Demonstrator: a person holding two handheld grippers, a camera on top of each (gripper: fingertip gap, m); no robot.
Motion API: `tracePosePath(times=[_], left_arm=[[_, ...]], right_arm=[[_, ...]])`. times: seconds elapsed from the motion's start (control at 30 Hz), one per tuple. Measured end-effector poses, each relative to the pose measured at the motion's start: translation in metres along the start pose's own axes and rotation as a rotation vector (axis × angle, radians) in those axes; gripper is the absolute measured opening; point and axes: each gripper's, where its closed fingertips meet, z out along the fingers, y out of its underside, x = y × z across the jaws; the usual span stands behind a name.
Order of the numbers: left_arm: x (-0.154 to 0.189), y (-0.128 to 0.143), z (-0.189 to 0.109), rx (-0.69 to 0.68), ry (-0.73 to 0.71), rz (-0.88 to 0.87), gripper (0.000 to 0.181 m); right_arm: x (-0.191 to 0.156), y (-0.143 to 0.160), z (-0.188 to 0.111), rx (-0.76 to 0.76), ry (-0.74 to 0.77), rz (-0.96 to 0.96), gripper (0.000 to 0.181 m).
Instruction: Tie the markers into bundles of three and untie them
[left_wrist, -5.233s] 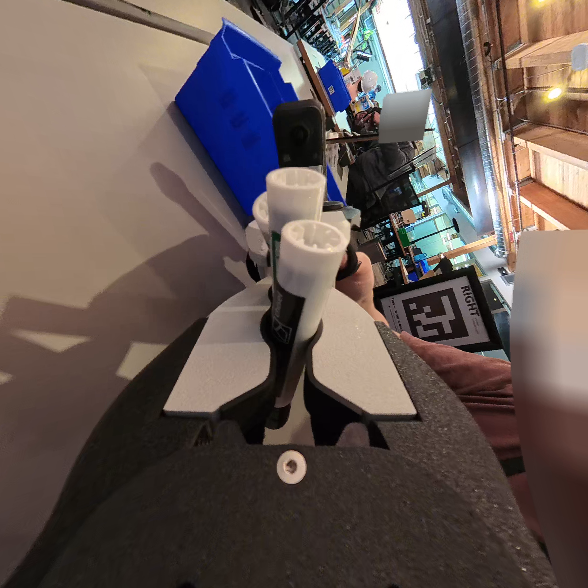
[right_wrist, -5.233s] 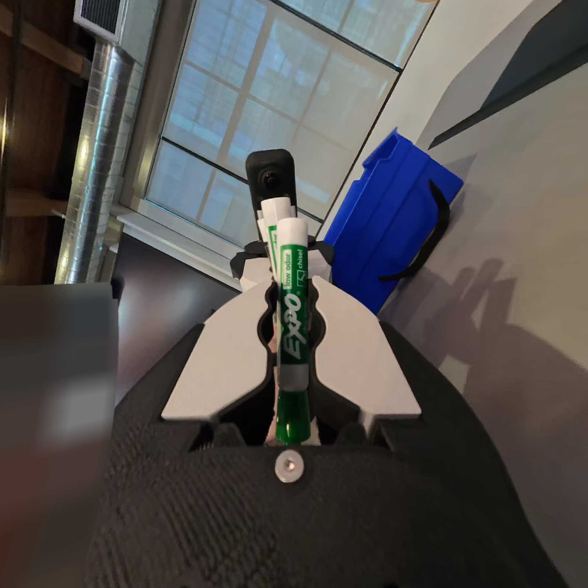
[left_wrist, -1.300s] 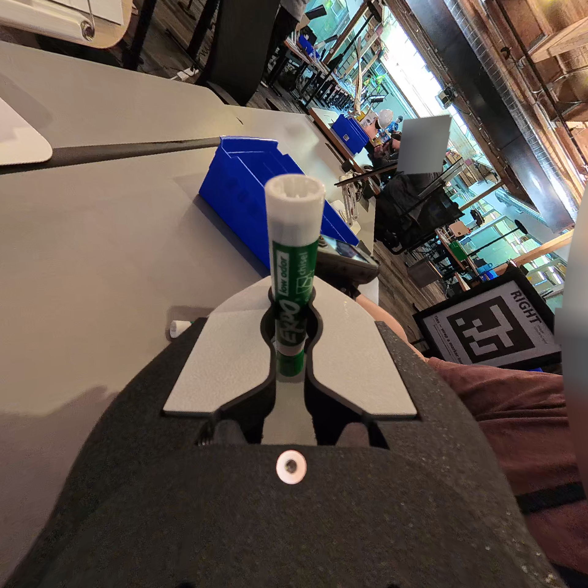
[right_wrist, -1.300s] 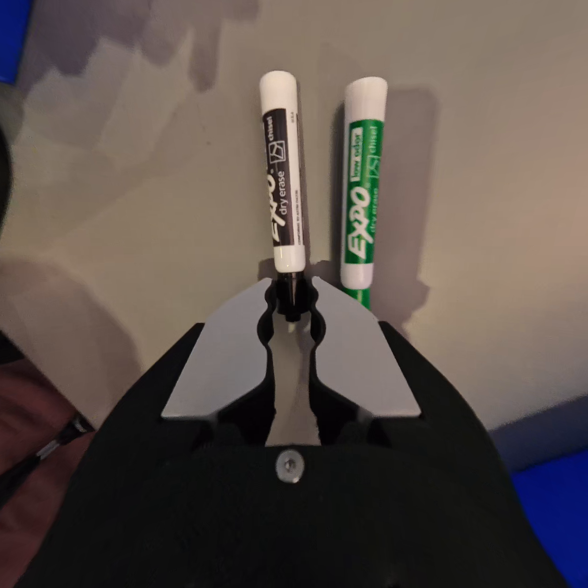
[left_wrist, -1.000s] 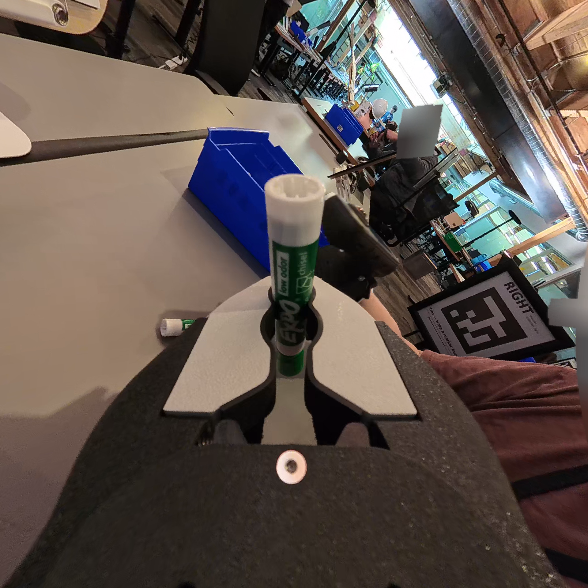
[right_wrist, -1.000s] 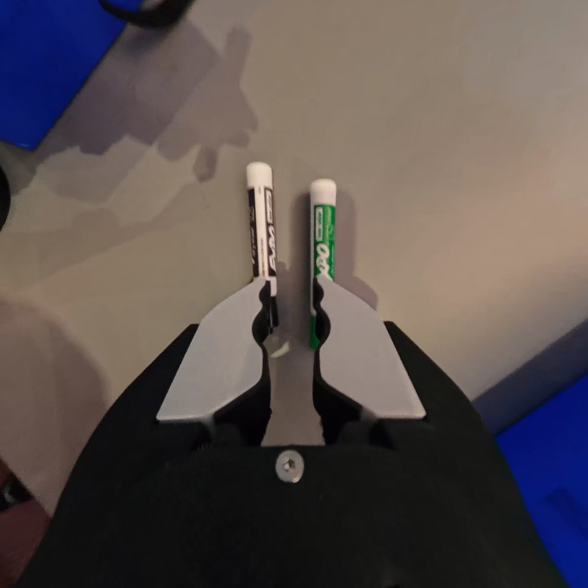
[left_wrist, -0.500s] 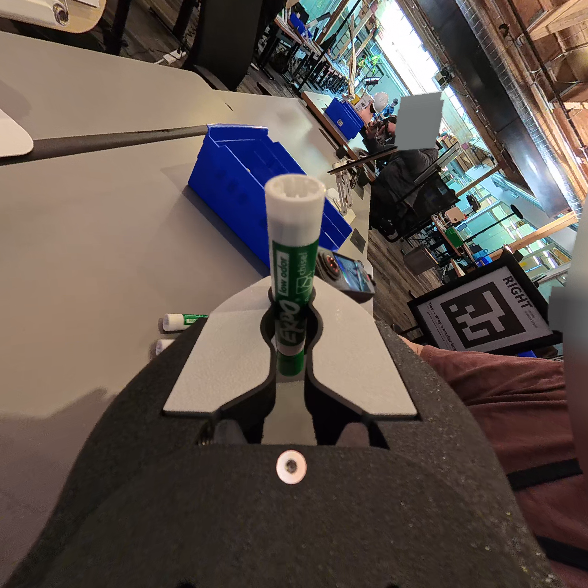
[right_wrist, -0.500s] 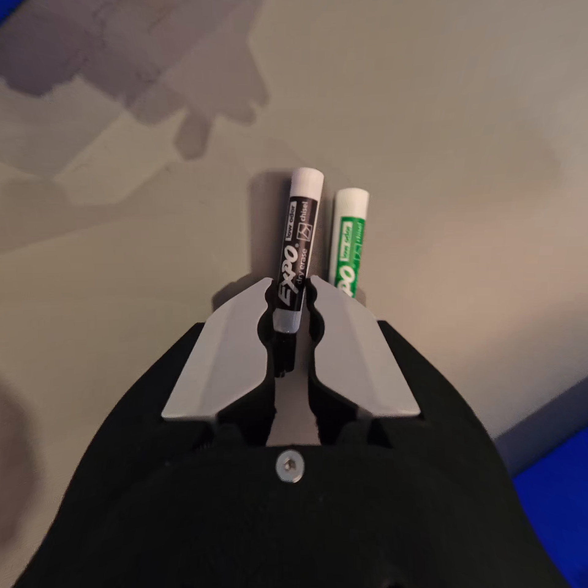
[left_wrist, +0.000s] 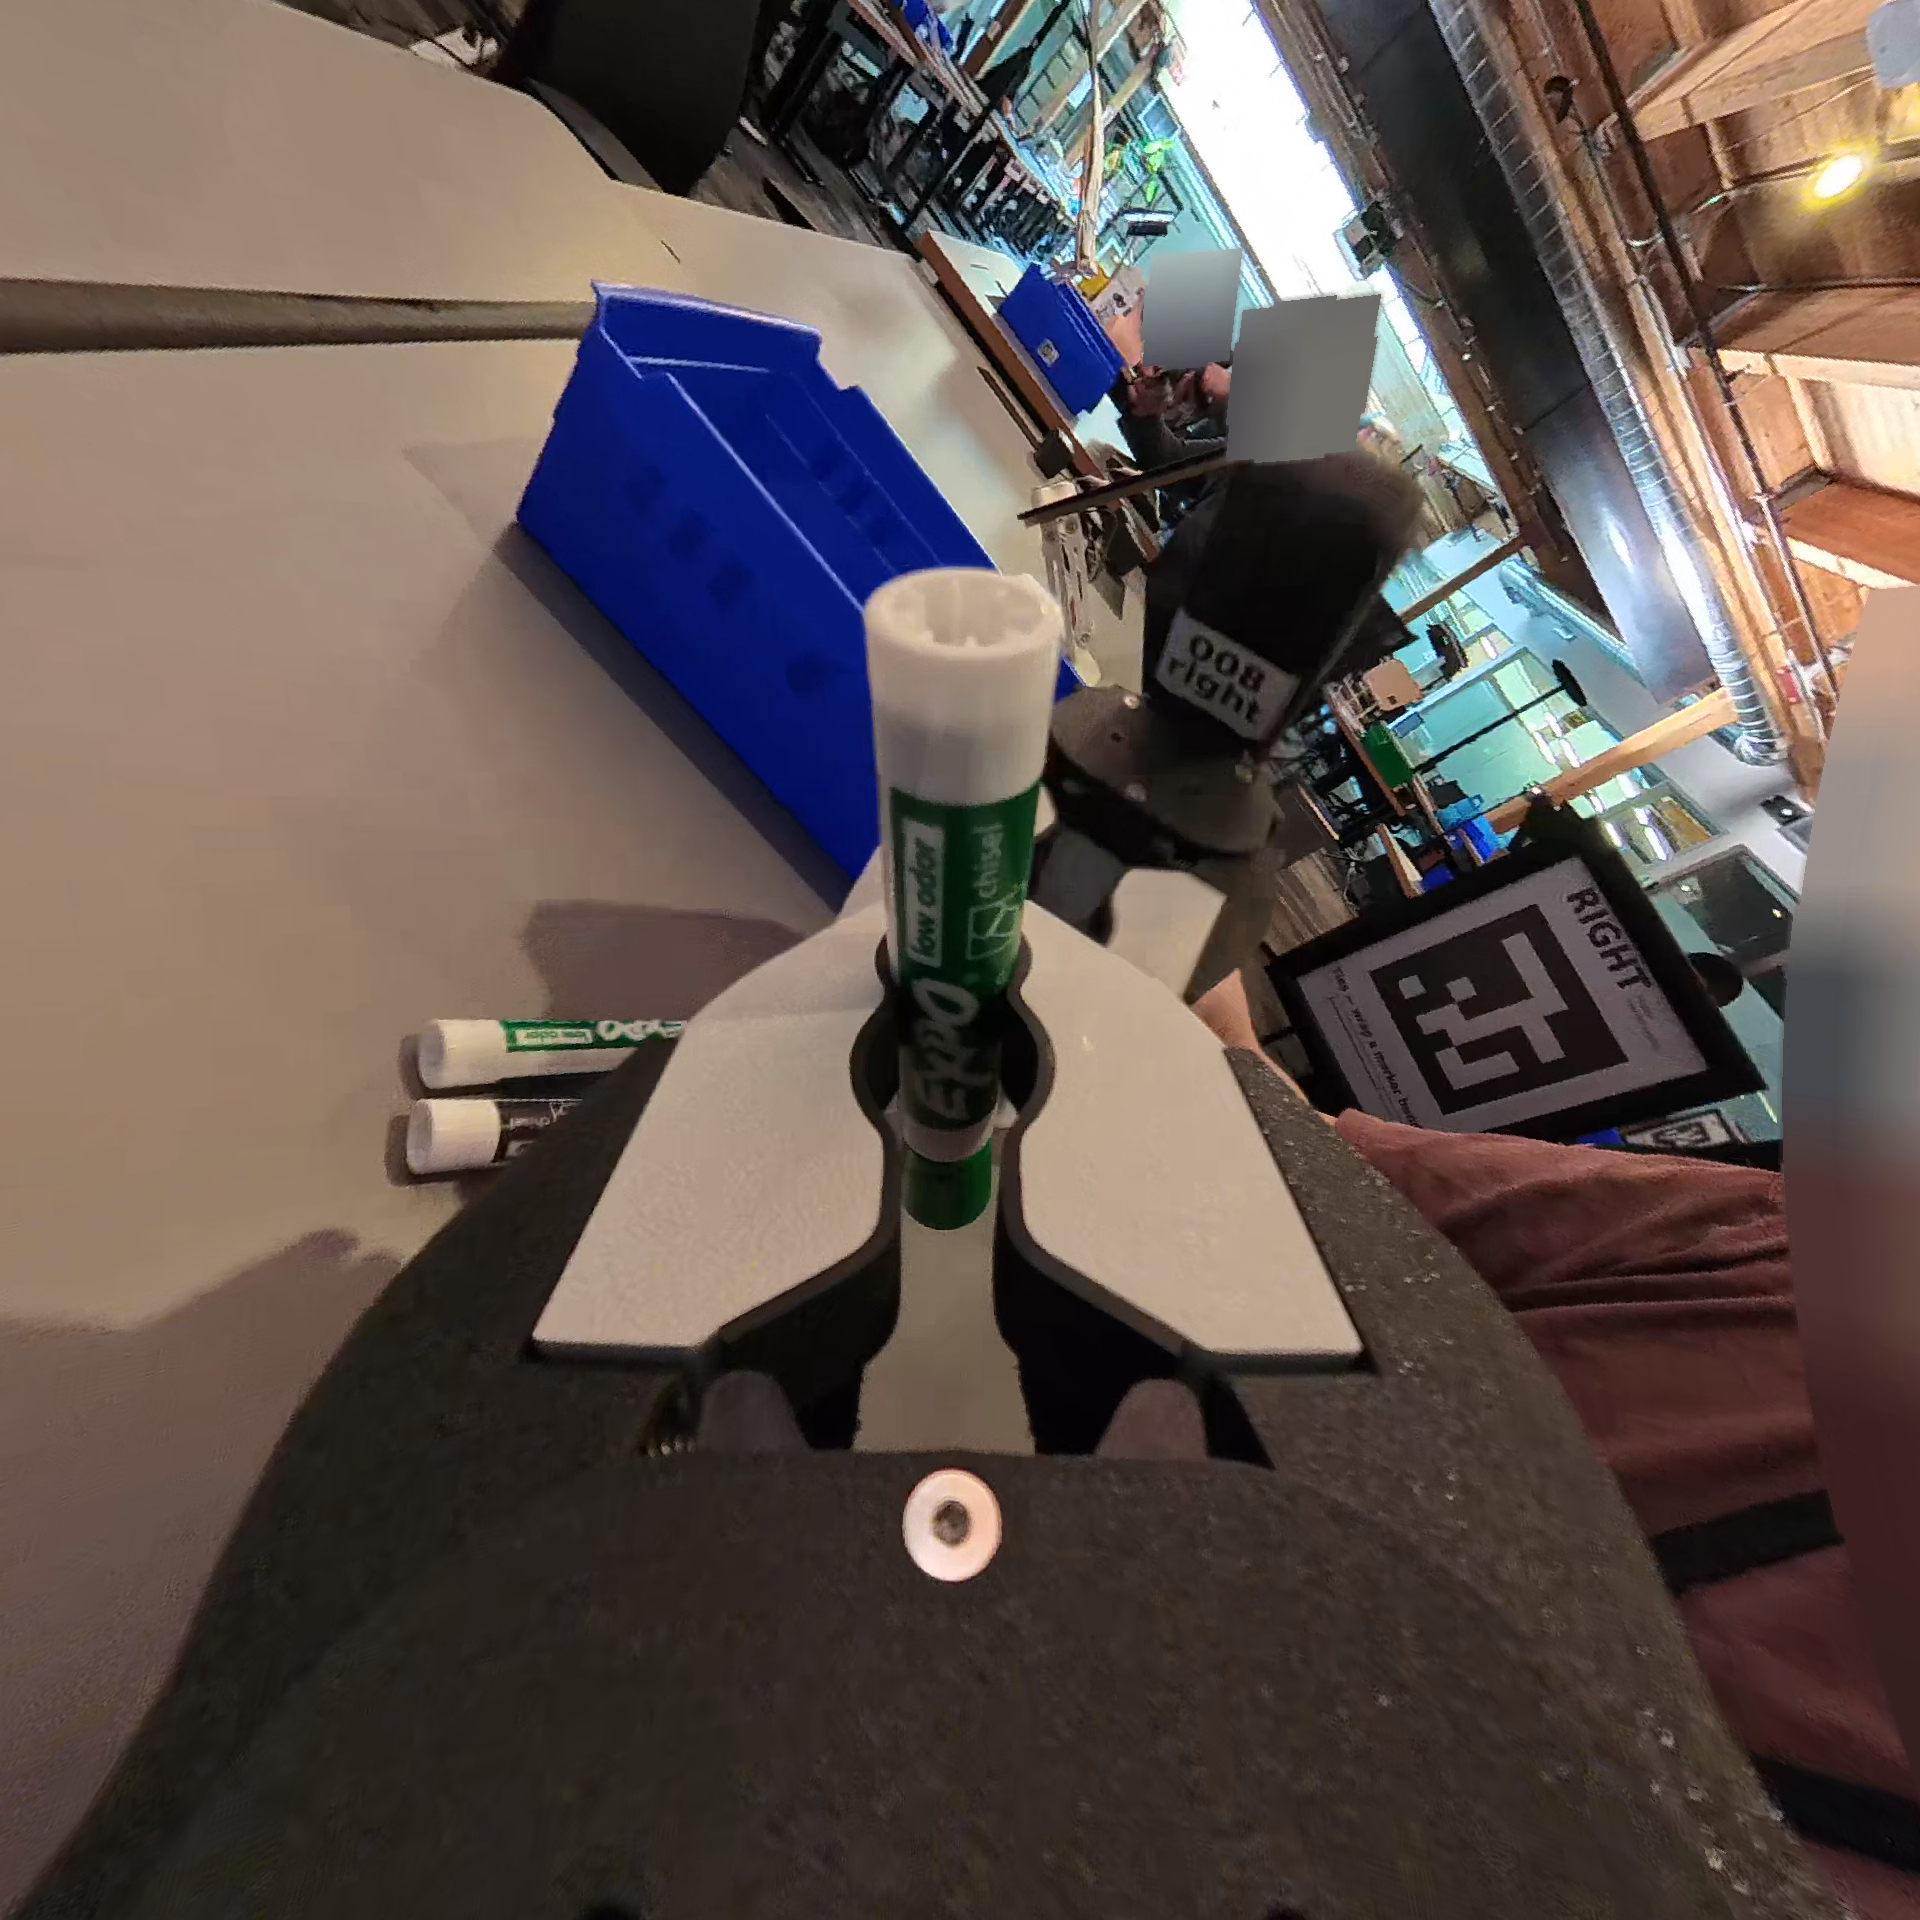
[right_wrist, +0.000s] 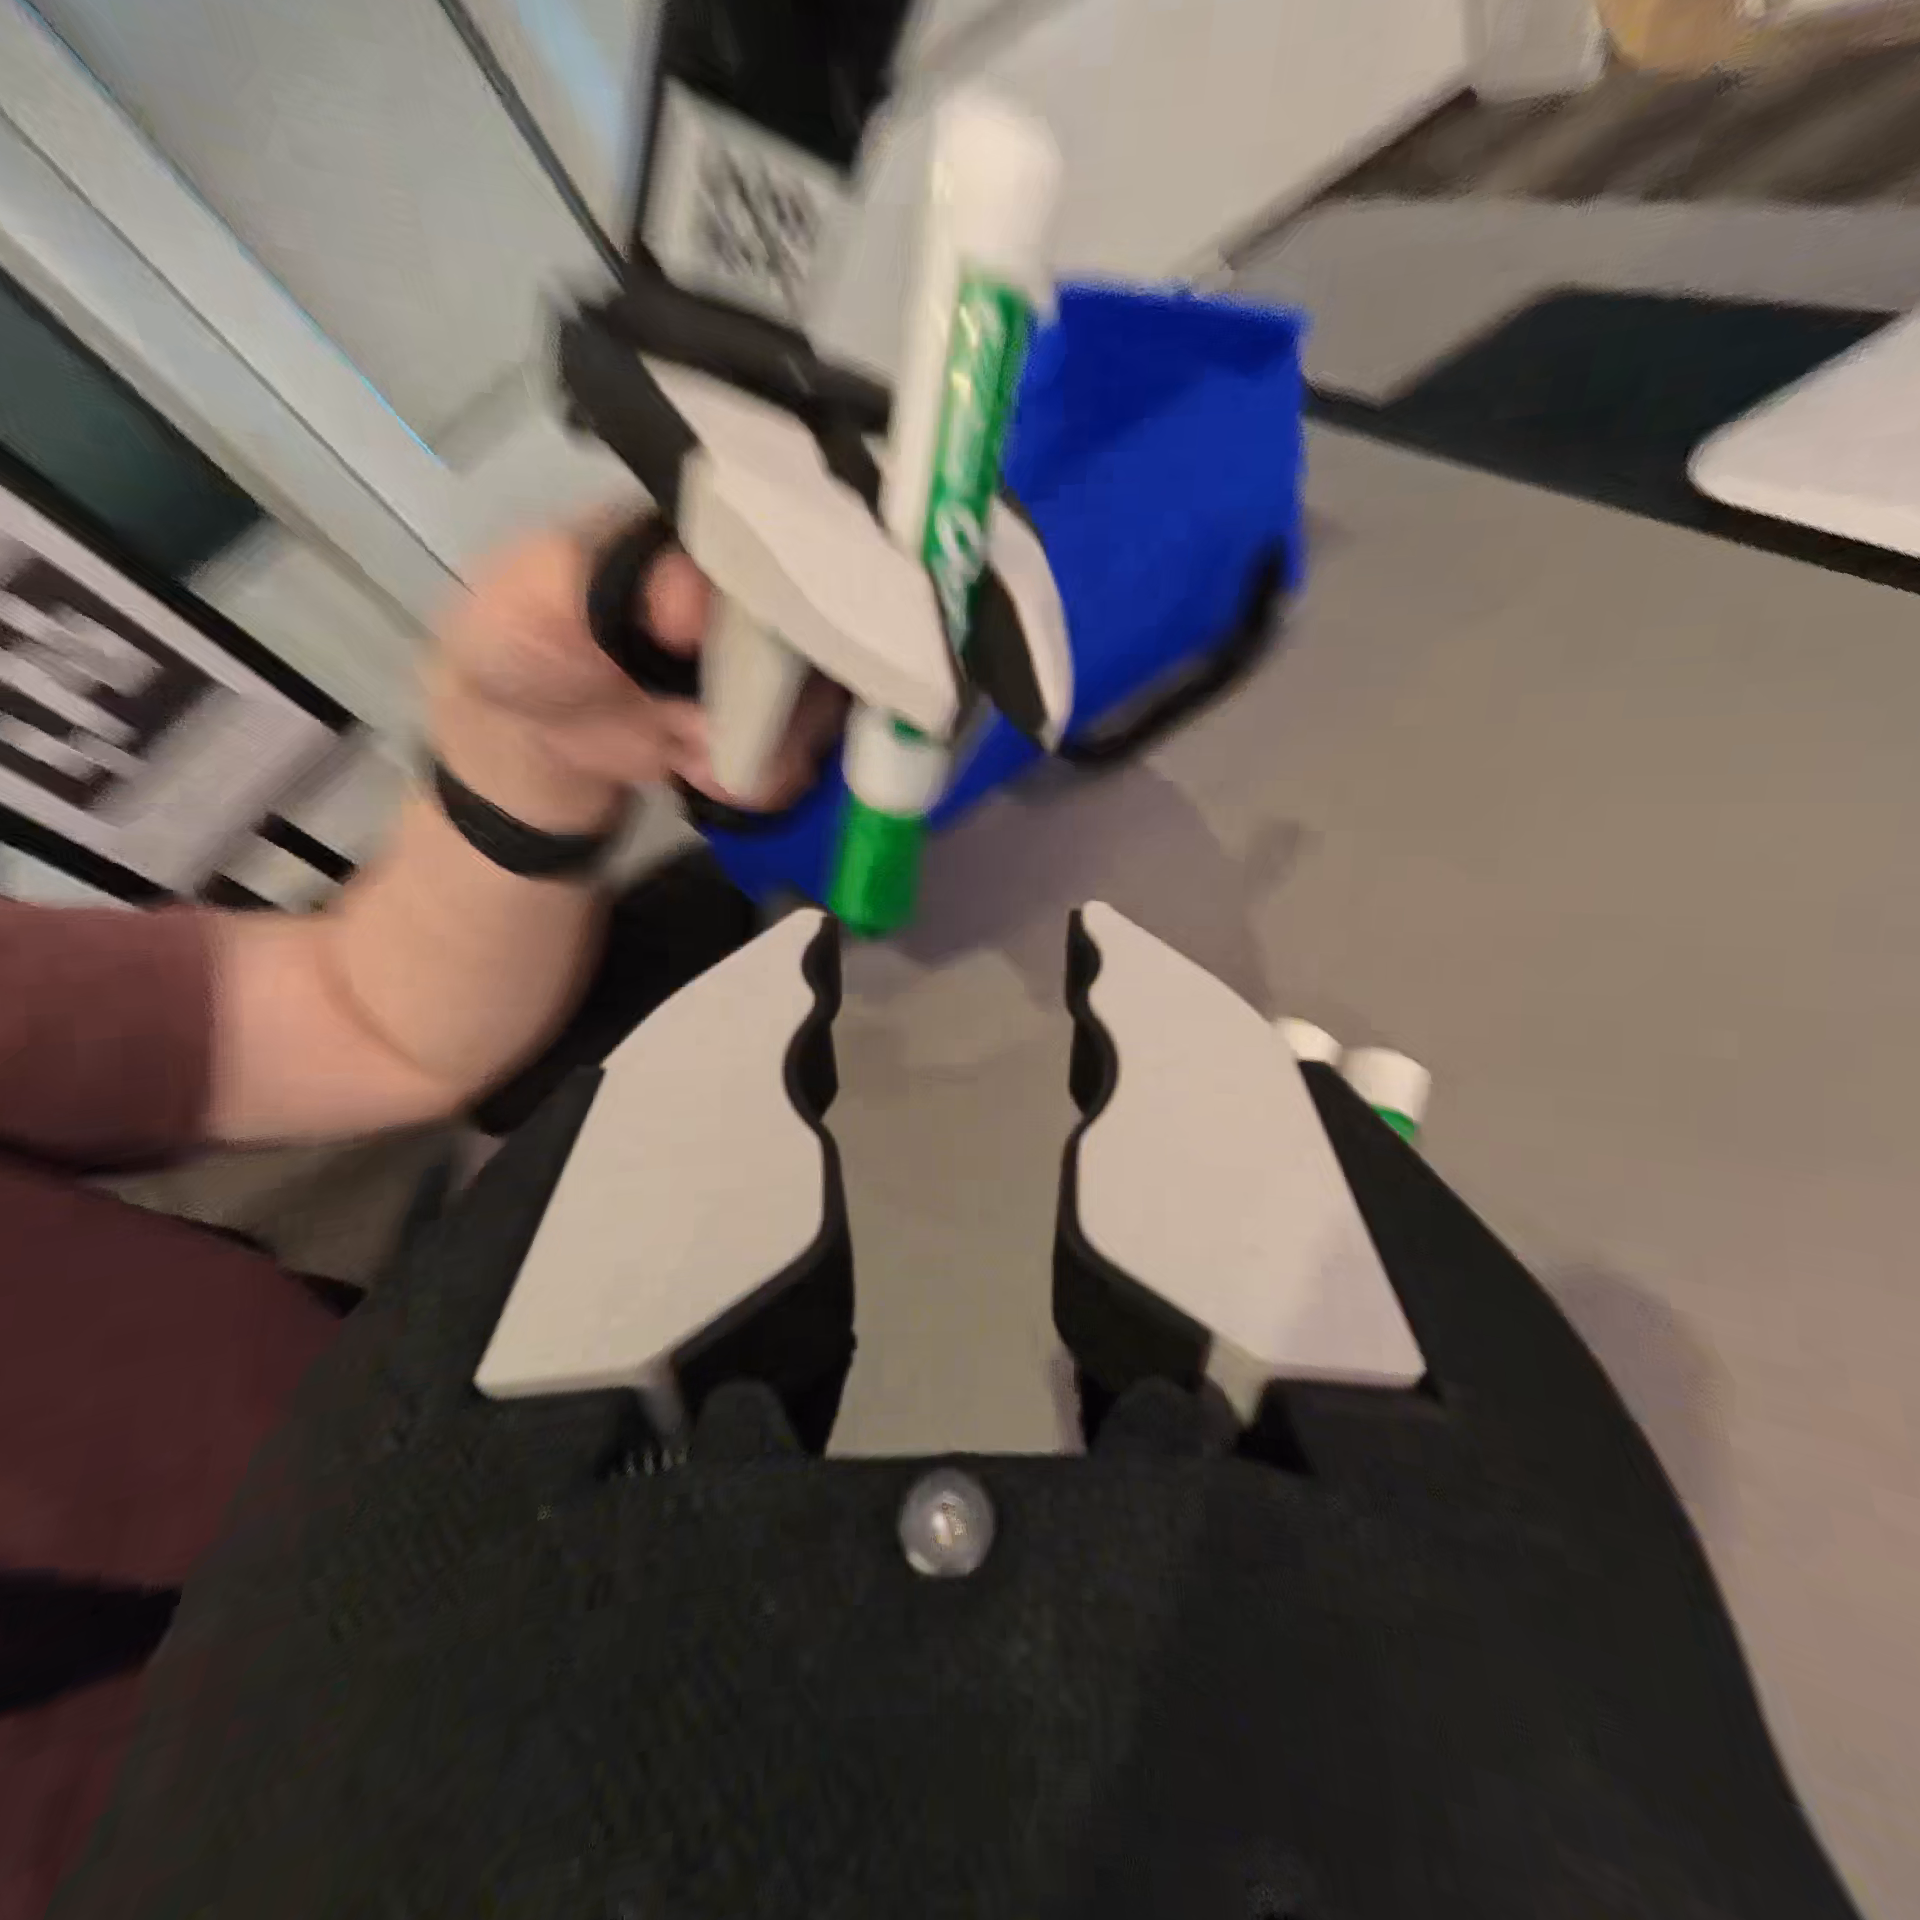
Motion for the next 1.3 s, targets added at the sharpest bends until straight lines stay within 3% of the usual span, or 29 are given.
tracePosePath(times=[0.07,0.13,0.27,0.3,0.33,0.47,0.6,0.73,0.83,0.97,1.07,1.23,1.3], left_arm=[[-0.001,0.003,0.007,-0.003,0.009,0.004,0.014],[0.001,0.004,0.013,0.006,0.033,0.007,0.014],[0.001,0.007,0.023,0.011,0.05,0.015,0.015],[0.001,0.008,0.025,0.007,0.05,0.021,0.015],[0.002,0.009,0.027,0.005,0.054,0.025,0.015],[0.003,0.008,0.027,0.007,0.054,0.041,0.024],[-0.006,-0.013,0.002,0.083,-0.07,0.121,0.038],[-0.009,-0.039,-0.04,0.18,-0.194,0.189,0.039],[0.001,-0.051,-0.063,0.24,-0.204,0.205,0.036],[0.015,-0.055,-0.073,0.249,-0.188,0.228,0.034],[0.022,-0.053,-0.071,0.235,-0.175,0.234,0.032],[0.031,-0.045,-0.062,0.178,-0.147,0.23,0.032],[0.033,-0.044,-0.06,0.171,-0.145,0.233,0.032]], right_arm=[[-0.009,-0.016,-0.007,0.126,-0.122,0.095,0.043],[-0.009,-0.017,-0.006,0.155,-0.164,0.135,0.043],[-0.007,0.001,0.01,0.061,-0.175,0.15,0.047],[-0.012,0.003,0.013,0.053,-0.21,0.165,0.041],[-0.016,0.005,0.015,0.04,-0.244,0.177,0.021],[-0.015,0.02,0.016,-0.058,-0.234,0.193,0.02],[0.0,0.044,0.006,-0.251,-0.065,0.149,0.02],[0.011,0.084,0.005,-0.465,0.055,0.212,0.02],[0.016,0.11,0.013,-0.584,0.111,0.245,0.02],[0.025,0.122,0.014,-0.655,0.235,0.219,0.02],[0.029,0.123,0.01,-0.692,0.317,0.17,0.025],[0.034,0.088,0.012,-0.57,0.454,-0.055,0.04],[0.025,0.078,0.027,-0.506,0.415,-0.156,0.039]])
